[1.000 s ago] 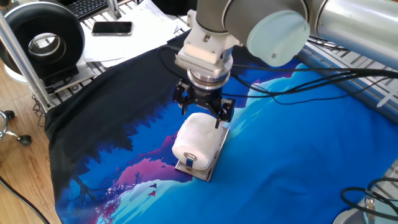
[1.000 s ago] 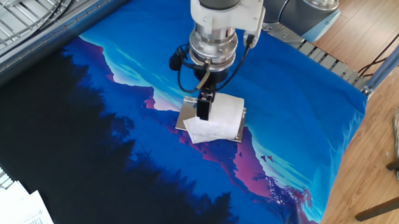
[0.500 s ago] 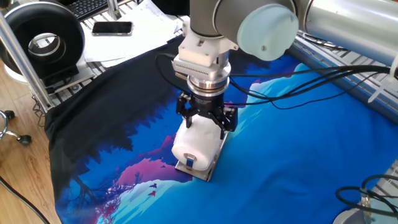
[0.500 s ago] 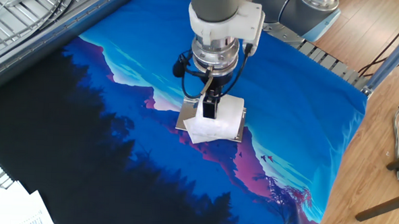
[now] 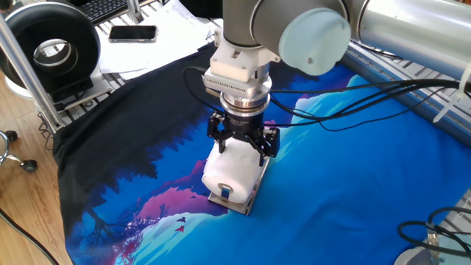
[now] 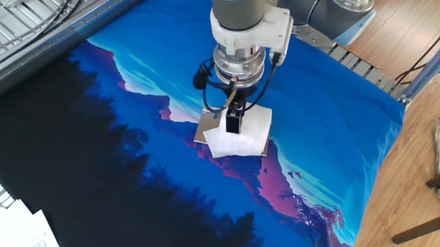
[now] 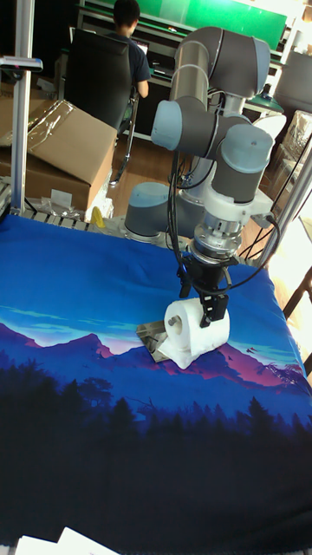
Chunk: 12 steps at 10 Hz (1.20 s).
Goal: Take the roll of paper down from the shelf
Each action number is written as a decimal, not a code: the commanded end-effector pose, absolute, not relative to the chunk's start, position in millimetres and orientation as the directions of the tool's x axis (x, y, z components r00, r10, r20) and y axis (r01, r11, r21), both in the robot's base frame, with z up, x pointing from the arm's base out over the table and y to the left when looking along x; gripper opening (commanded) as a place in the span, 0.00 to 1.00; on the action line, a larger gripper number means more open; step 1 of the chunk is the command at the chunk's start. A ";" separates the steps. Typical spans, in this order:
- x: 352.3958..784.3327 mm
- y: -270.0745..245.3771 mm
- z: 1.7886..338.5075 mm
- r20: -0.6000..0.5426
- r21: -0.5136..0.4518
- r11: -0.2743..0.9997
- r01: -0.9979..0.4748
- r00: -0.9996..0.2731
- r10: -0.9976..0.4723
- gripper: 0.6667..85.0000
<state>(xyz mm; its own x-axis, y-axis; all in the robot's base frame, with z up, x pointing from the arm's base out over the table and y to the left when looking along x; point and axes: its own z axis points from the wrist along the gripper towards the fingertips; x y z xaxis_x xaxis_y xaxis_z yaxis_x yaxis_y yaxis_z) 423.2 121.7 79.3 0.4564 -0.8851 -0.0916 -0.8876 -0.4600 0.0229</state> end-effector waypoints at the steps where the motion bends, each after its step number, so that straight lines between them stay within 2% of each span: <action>1: 435.0 125.3 77.6 -0.078 -0.023 -0.472 -0.881 0.472 -0.878 1.00; 4: 438.0 124.9 71.5 -0.071 -0.028 -0.488 -0.873 0.488 -0.870 1.00; 8: 423.0 128.6 55.8 -0.121 0.008 -0.481 -0.877 0.477 -0.871 1.00; 12: 414.0 125.6 53.6 -0.140 0.045 -0.476 -0.879 0.466 -0.874 0.89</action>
